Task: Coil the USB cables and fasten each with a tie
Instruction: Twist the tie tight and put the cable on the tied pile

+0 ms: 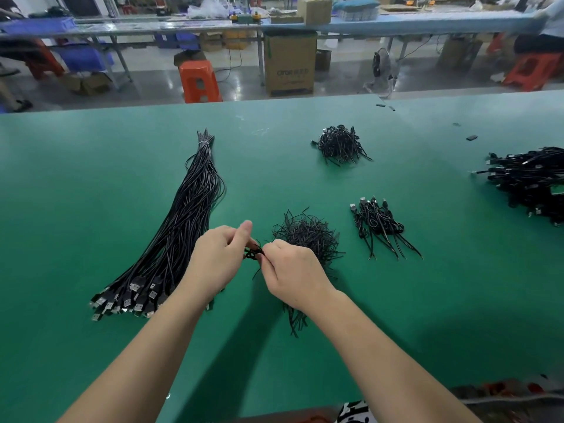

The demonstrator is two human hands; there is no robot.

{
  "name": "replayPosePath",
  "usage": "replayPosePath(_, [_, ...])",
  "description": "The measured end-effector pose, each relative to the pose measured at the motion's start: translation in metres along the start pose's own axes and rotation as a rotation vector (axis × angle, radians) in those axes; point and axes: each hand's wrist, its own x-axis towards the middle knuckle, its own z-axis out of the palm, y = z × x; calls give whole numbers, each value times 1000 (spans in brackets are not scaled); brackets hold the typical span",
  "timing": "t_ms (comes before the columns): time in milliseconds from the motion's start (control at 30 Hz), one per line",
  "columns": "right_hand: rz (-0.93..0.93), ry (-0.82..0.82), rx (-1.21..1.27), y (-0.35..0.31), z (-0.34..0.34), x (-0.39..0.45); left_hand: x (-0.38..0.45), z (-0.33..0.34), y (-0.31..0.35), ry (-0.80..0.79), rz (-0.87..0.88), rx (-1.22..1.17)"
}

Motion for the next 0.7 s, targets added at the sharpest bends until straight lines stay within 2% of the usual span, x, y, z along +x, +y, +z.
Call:
replayPosePath(100, [-4, 21, -78, 2, 1, 2, -4, 1, 3, 8, 124, 168])
replayPosePath(200, [-8, 26, -128, 2, 3, 2, -4, 0, 7, 10, 160, 239])
replayPosePath(600, [9, 2, -232, 3, 11, -4, -8, 16, 7, -5, 97, 338])
replayPosePath(700, [146, -142, -114, 4, 11, 1, -12, 24, 2, 53, 172, 384])
